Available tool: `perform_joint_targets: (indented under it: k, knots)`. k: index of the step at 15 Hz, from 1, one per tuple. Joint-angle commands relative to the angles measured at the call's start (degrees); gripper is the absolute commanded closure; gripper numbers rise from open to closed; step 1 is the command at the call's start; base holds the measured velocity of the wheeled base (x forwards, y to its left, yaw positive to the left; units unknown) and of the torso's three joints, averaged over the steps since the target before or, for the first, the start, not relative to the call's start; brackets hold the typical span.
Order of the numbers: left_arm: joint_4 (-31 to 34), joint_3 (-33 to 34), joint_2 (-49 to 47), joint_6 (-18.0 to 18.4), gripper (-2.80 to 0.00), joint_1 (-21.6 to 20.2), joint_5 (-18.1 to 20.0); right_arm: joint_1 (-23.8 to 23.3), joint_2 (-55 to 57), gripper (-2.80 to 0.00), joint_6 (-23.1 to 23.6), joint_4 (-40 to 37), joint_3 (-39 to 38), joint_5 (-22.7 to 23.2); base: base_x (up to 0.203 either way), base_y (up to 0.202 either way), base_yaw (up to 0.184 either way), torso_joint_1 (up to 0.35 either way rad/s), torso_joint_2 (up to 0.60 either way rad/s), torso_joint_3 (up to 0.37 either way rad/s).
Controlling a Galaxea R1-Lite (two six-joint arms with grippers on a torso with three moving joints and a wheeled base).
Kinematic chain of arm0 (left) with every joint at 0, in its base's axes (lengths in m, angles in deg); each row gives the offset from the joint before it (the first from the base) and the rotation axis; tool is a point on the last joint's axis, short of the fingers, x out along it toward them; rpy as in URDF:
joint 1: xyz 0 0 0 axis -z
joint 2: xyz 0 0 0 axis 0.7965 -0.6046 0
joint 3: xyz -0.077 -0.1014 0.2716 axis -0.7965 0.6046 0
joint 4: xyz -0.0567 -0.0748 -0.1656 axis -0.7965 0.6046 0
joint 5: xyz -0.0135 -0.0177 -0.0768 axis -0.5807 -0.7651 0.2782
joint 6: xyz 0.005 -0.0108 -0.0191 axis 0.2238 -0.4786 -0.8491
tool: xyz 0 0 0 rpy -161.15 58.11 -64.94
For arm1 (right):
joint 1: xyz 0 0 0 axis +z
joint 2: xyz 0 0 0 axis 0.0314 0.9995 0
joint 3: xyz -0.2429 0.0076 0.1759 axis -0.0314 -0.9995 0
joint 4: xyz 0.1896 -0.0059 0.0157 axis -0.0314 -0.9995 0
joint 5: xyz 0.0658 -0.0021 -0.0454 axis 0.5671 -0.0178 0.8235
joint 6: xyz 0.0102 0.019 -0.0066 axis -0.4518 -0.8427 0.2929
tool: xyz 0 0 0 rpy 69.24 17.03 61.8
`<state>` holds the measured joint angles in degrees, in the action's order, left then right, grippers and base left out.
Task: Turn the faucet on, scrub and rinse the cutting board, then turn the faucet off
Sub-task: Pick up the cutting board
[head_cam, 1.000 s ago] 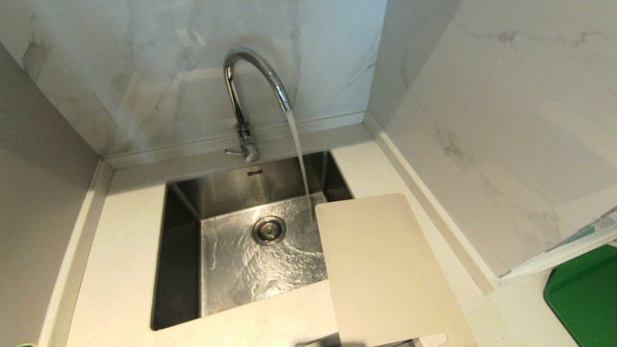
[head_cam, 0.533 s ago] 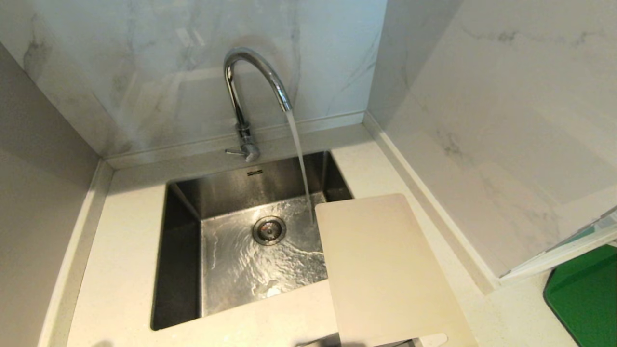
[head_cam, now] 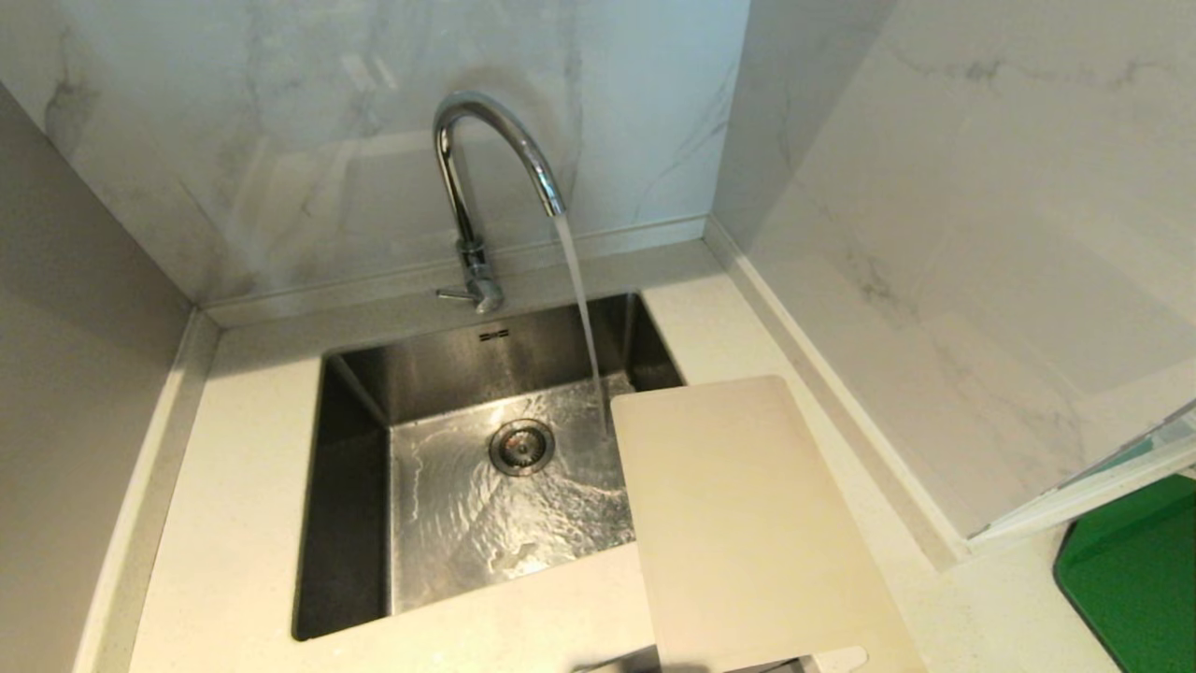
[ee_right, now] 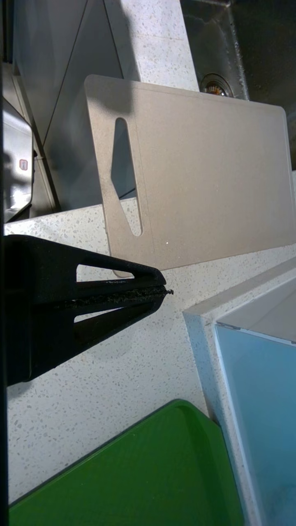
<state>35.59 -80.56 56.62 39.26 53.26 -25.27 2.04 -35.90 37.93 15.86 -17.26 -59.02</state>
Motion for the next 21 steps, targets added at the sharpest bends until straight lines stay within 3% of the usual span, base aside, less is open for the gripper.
perform_joint_targets:
  k: [1, 3, 12, 21]
  knots:
    - [2.2, 0.5, 7.3, 0.3, 0.0, 0.0, -0.1, 0.0, 0.1, 0.0, 0.0, 0.0, -0.1, 0.0, 0.0, 0.0, 0.0, 0.0, 0.0, 0.0]
    - [3.4, 1.8, 8.3, 1.7, 0.0, -0.3, -2.7, 0.0, 0.1, 0.0, 0.0, 0.0, 0.0, 0.0, 0.0, 0.0, 0.0, 0.0, 0.0, 0.0]
    - [1.5, 2.5, 8.3, -0.7, 0.0, -0.2, -2.7, 0.0, 0.1, 0.0, 0.0, 0.0, -0.1, 0.0, 0.0, 0.0, 0.0, 0.0, 0.0, 0.0]
    - [1.4, 2.5, 8.3, 0.1, 0.0, -0.3, -2.7, 0.0, 0.1, 0.0, 0.0, 0.0, -0.1, 0.0, 0.0, 0.0, 0.0, 0.0, 0.0, 0.0]
